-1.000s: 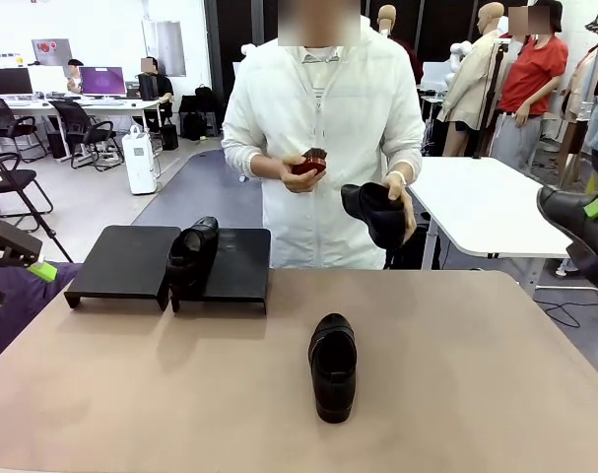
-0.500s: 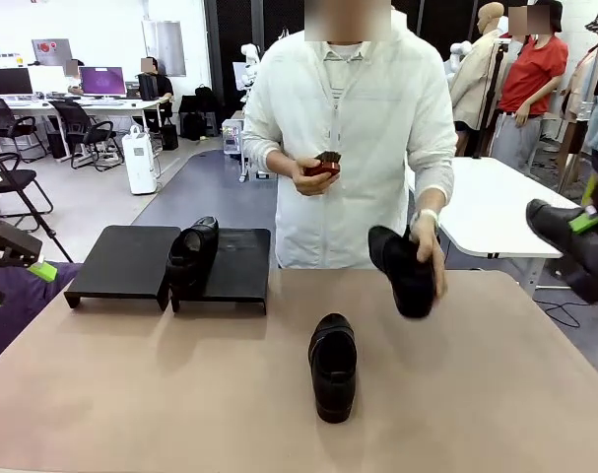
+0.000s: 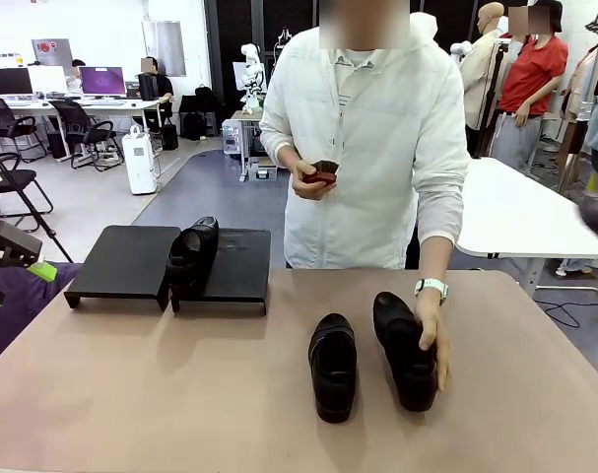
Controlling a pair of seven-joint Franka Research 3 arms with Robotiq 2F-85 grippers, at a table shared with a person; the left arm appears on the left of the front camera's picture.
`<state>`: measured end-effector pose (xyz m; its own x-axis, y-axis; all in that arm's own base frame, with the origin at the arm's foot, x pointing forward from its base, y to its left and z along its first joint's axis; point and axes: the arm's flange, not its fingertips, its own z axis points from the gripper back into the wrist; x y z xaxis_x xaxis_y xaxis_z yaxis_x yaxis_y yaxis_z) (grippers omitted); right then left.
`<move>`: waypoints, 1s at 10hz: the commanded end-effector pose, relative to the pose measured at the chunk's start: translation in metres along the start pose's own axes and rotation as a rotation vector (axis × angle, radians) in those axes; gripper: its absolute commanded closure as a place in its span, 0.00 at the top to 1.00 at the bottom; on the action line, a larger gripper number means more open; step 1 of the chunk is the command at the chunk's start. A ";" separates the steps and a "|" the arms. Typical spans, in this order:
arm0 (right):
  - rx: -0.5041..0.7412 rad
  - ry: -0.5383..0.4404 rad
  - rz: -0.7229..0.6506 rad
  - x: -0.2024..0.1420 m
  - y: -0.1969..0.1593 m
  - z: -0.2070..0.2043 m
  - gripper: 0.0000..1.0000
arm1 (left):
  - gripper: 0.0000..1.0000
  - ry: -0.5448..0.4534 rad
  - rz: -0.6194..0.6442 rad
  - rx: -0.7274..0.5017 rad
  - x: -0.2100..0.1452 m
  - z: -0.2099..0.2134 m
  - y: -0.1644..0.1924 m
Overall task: Organize the shoes by placing them on the stand.
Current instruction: Pick up one Shoe and place it in the middle of the table.
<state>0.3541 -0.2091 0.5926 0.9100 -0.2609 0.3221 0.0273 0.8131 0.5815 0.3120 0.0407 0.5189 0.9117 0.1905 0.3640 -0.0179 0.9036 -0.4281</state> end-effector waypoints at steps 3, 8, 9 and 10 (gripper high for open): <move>0.075 -0.123 -0.162 -0.026 -0.037 0.030 0.00 | 1.00 -0.001 -0.012 -0.022 0.000 0.002 0.001; 0.095 -0.086 -0.102 -0.014 -0.002 0.007 0.00 | 1.00 -0.001 -0.012 -0.022 0.000 0.002 0.001; 0.108 -0.084 -0.089 -0.016 0.009 0.004 0.00 | 1.00 -0.001 -0.012 -0.022 0.000 0.002 0.001; 0.148 -0.086 -0.057 -0.020 0.032 -0.001 0.00 | 1.00 -0.001 -0.012 -0.022 0.000 0.002 0.001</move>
<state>0.3413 -0.2000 0.5963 0.8878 -0.3318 0.3188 0.0374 0.7425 0.6688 0.3119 0.0406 0.5190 0.9116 0.1903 0.3643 -0.0177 0.9037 -0.4277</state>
